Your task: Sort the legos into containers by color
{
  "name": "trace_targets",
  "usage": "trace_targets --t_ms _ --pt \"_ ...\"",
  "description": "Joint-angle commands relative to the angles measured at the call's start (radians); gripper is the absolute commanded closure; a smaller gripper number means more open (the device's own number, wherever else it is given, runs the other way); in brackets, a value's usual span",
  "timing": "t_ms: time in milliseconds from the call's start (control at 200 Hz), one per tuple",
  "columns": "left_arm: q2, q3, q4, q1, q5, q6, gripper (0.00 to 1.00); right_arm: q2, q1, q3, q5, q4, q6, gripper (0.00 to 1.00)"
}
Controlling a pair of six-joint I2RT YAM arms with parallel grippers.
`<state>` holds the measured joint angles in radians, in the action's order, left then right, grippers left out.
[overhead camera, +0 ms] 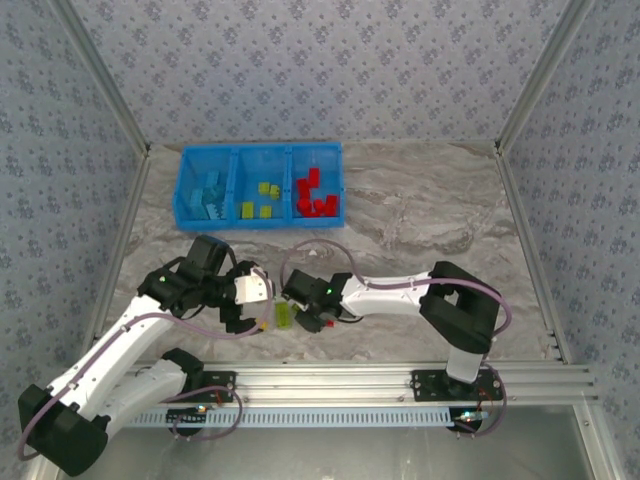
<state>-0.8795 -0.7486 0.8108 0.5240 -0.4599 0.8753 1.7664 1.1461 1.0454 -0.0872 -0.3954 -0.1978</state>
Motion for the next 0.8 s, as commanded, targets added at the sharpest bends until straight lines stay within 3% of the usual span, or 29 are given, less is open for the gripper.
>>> trace_targets --t_ms 0,125,280,355,455,670,794 --pt "0.005 0.003 -0.003 -0.003 -0.026 0.025 0.01 -0.133 -0.003 -0.024 -0.041 0.020 -0.012 0.75" --pt "0.017 0.023 -0.079 -0.004 -0.013 -0.008 0.01 -0.279 -0.049 -0.058 -0.088 0.127 0.030 0.76" --pt "0.054 0.062 -0.335 -0.036 0.133 -0.197 0.01 -0.316 -0.172 -0.060 -0.136 0.398 0.115 0.82" --pt "0.070 0.059 -0.442 -0.073 0.198 -0.324 0.01 -0.242 -0.240 0.027 -0.101 0.464 0.131 0.82" --pt "0.079 0.061 -0.531 -0.129 0.204 -0.424 0.01 -0.098 -0.284 0.216 -0.060 0.473 0.171 0.82" --pt "0.071 0.015 -0.530 -0.150 0.436 -0.503 0.01 0.252 -0.315 0.616 -0.078 0.420 0.283 0.83" --pt "0.099 0.032 -0.551 -0.157 0.503 -0.504 0.01 0.408 -0.333 0.813 -0.094 0.348 0.288 0.79"
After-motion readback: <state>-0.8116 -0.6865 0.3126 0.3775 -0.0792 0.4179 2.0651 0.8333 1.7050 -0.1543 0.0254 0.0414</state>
